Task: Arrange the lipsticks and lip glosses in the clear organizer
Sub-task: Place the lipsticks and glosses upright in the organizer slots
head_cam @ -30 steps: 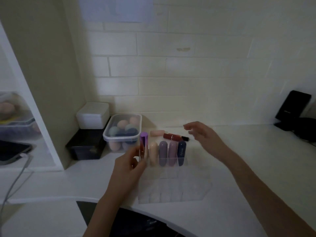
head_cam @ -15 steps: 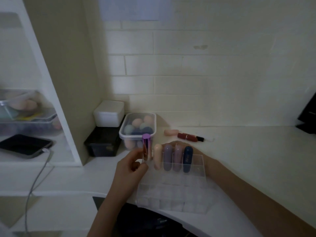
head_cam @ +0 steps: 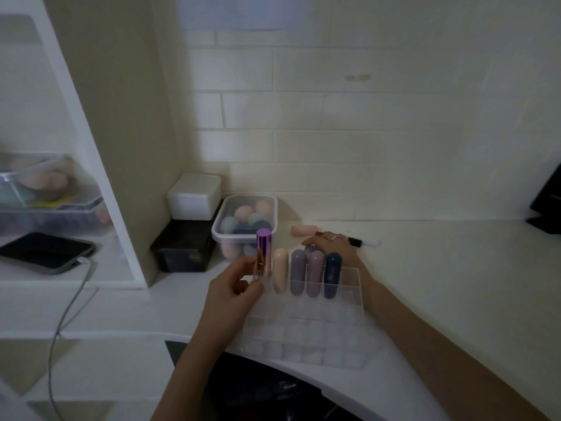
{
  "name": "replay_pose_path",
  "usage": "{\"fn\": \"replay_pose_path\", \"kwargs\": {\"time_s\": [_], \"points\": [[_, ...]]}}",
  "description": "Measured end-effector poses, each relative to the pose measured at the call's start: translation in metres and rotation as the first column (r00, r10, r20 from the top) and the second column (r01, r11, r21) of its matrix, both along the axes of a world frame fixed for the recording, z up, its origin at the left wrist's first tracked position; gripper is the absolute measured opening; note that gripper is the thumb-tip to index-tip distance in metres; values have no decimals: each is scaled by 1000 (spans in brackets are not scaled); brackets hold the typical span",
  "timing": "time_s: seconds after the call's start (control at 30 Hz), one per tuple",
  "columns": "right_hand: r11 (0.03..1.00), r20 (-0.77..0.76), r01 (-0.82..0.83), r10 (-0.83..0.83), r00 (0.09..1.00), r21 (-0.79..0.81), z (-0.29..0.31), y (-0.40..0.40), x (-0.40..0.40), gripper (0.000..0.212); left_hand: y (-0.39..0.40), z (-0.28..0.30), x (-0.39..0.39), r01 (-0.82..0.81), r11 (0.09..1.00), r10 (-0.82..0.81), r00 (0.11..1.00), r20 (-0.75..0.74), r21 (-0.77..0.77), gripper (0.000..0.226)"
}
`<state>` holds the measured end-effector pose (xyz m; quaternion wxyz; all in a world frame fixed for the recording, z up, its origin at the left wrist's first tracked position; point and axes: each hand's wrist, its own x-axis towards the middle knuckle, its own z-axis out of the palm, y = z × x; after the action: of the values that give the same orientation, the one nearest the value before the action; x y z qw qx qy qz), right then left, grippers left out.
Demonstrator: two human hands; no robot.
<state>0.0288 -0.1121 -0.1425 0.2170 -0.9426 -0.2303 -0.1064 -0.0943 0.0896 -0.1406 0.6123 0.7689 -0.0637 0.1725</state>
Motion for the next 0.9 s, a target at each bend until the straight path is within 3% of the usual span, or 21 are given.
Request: {"fn": "replay_pose_path", "kwargs": {"time_s": [0.07,0.37,0.5,0.63,0.77,0.9], "points": [[999,62,44,-43,997,-18,-4,-7,-3,37,0,0,2,5,1000,-5,1000,-7,1,33],[933,6,125,-135,991,337,-12,-51,-9,15,-4,1,14,37,999,-36,999,-8,35,28],[786,-135,165,-105,985,596,-1,-51,-19,20,-13,7,17,9,999,-8,1000,-4,39,24],[621,-227,302,-199,953,724,3,-64,-19,30,-15,8,20,-2,998,3,1000,-7,55,34],[683,-242,378,-291,926,624,-1,-83,-17,20,-13,4,20,-61,996,60,998,14,70,23],[765,-282,345,-221,934,544,0,-86,-18,20,-12,4,21,-91,994,90,996,21,66,24]]}}
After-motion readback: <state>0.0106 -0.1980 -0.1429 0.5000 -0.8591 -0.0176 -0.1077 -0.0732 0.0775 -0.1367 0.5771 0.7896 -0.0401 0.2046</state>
